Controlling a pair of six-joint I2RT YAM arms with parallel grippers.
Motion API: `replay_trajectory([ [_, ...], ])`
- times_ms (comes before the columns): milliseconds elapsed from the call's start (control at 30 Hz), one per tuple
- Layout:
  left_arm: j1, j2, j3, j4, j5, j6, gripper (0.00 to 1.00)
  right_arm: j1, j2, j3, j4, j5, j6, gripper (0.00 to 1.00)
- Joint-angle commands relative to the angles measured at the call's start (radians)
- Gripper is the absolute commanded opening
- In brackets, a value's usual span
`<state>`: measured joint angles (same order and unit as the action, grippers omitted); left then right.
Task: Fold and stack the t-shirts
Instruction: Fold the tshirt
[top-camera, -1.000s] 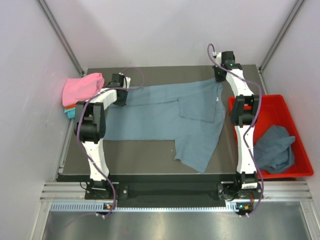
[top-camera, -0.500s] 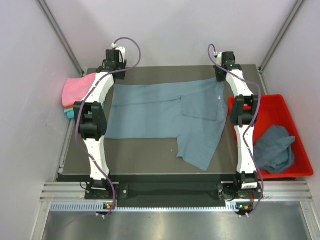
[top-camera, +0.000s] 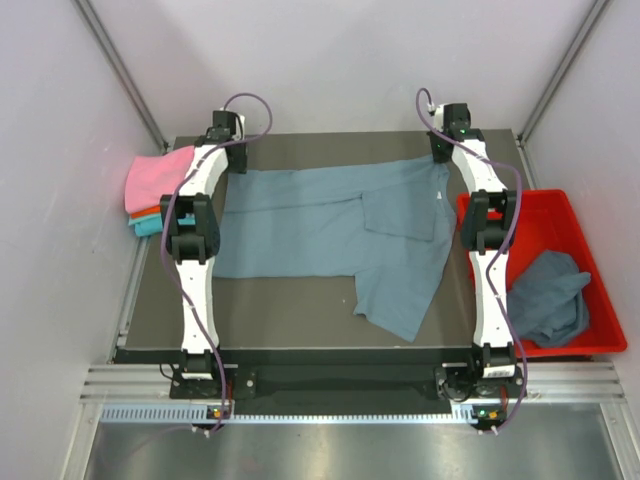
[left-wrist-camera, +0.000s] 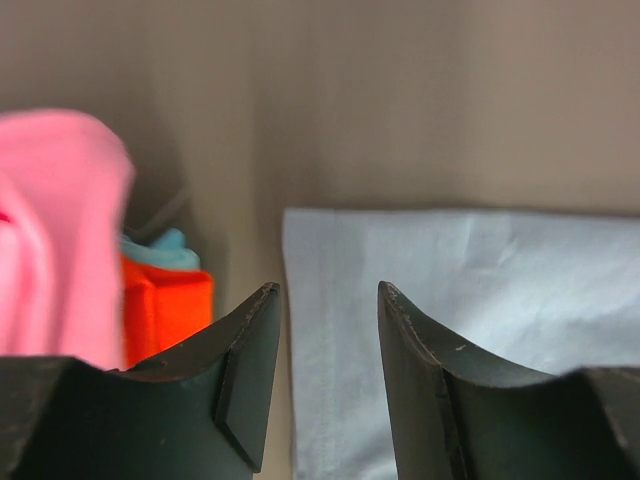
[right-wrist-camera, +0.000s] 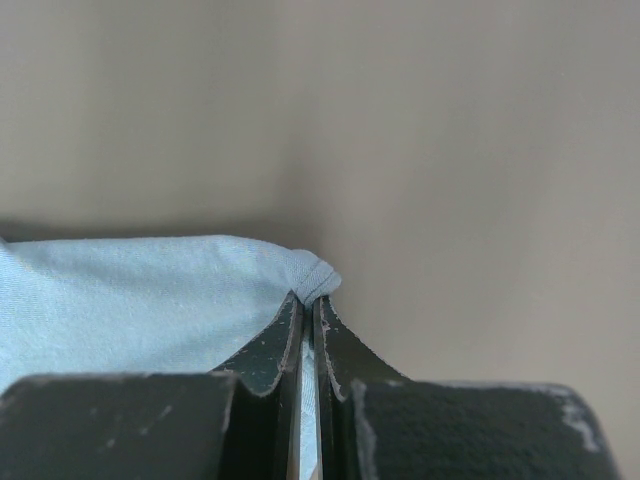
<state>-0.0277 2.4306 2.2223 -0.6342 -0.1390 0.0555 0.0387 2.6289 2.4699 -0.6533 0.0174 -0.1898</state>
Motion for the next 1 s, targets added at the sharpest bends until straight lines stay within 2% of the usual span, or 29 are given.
replay_trajectory([
  [0, -0.001, -0.024, -0.006, -0.018, 0.021, -0.028, 0.49, -0.008, -0.066, 0.023, 0.038, 0.018, -0.002, 0.00],
  [233, 0.008, 0.005, -0.012, -0.024, 0.045, -0.049, 0.49, -0.002, -0.079, 0.011, 0.029, 0.016, 0.003, 0.00],
  [433, 0.015, 0.022, -0.024, -0.032, 0.010, -0.054, 0.48, 0.006, -0.096, -0.006, 0.023, 0.009, 0.003, 0.00],
  [733, 0.020, 0.096, 0.022, -0.067, -0.008, -0.052, 0.38, 0.009, -0.095, -0.014, 0.020, 0.016, -0.002, 0.00],
  [800, 0.020, 0.105, 0.033, -0.061, 0.001, -0.054, 0.33, 0.009, -0.095, -0.014, 0.020, 0.016, -0.005, 0.00],
  [833, 0.020, 0.108, 0.034, -0.061, 0.009, -0.054, 0.24, 0.010, -0.095, -0.015, 0.020, 0.019, -0.004, 0.00],
  [900, 0.020, 0.117, 0.043, -0.056, 0.018, -0.052, 0.16, 0.010, -0.095, -0.014, 0.026, 0.024, -0.008, 0.00],
  [933, 0.020, 0.123, 0.048, -0.052, 0.022, -0.052, 0.02, 0.010, -0.093, -0.014, 0.027, 0.029, -0.008, 0.00],
  [967, 0.020, 0.127, 0.051, -0.048, 0.021, -0.054, 0.00, 0.010, -0.090, -0.012, 0.033, 0.035, -0.008, 0.00],
])
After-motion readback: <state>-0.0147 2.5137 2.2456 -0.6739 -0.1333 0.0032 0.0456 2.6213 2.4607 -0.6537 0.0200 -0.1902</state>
